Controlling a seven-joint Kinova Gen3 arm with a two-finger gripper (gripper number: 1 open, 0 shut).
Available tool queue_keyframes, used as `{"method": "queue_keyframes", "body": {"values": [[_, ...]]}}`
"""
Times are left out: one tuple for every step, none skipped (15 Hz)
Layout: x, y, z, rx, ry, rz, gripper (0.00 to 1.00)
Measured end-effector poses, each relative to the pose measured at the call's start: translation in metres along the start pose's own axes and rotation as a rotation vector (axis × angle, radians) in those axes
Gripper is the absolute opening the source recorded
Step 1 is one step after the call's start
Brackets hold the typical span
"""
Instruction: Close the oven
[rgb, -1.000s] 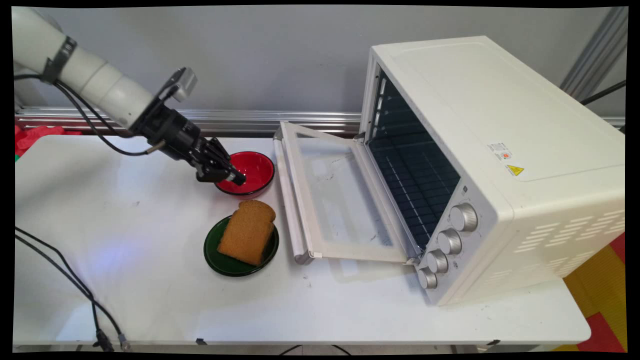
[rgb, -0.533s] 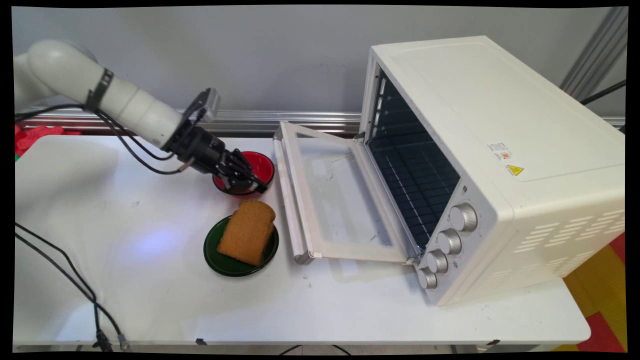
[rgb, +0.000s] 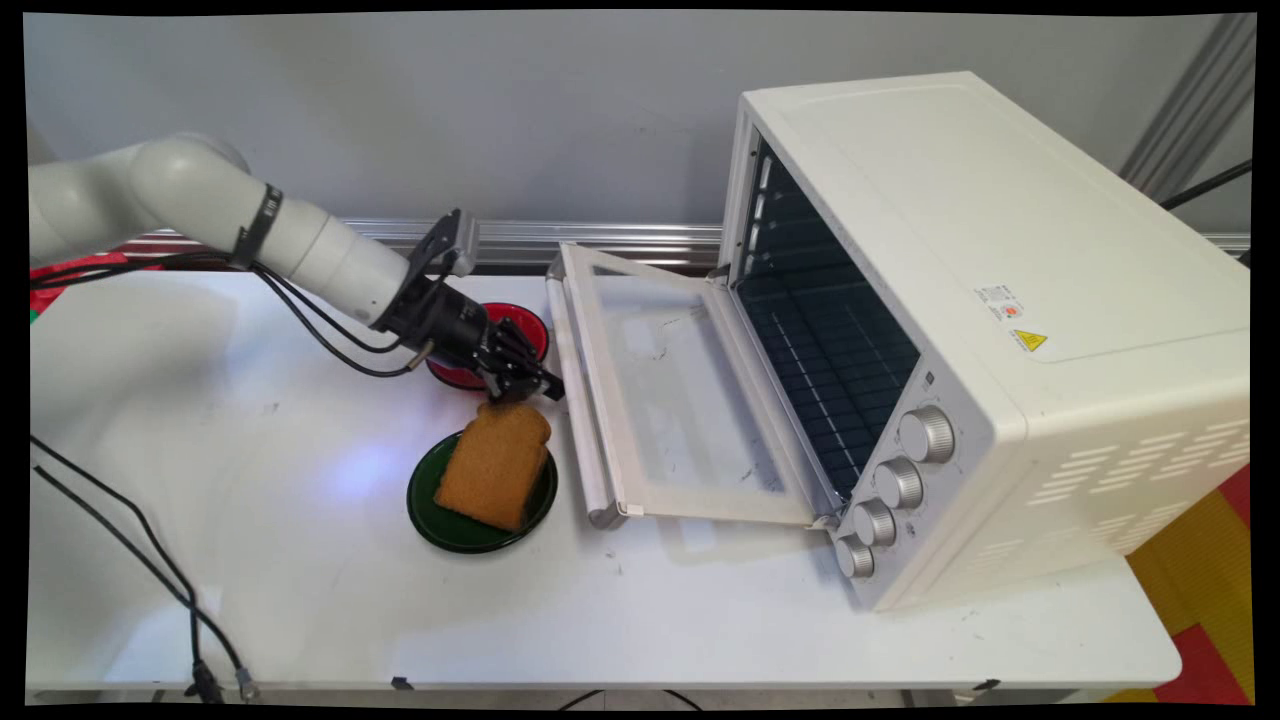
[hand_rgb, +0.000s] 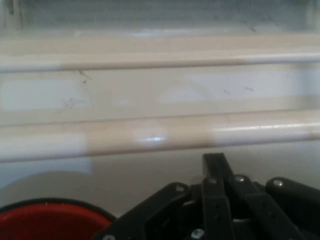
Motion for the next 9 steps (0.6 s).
{"method": "queue_keyframes", "body": {"values": [[0.0,0.0,0.003,0.001,0.005,0.0,0.0],[0.0,0.0,0.006,0.002,0.01,0.0,0.0],[0.001,0.0,0.008,0.003,0.015,0.0,0.0],[0.002,0.0,0.009,0.004,0.02,0.0,0.0],[0.003,0.0,0.011,0.005,0.027,0.0,0.0],[0.005,-0.001,0.011,0.005,0.036,0.0,0.0],[0.008,-0.001,0.012,0.005,0.046,-0.001,0.0],[0.01,-0.001,0.011,0.005,0.056,-0.002,0.0],[0.013,0.0,0.009,0.004,0.067,-0.003,0.0]]}}
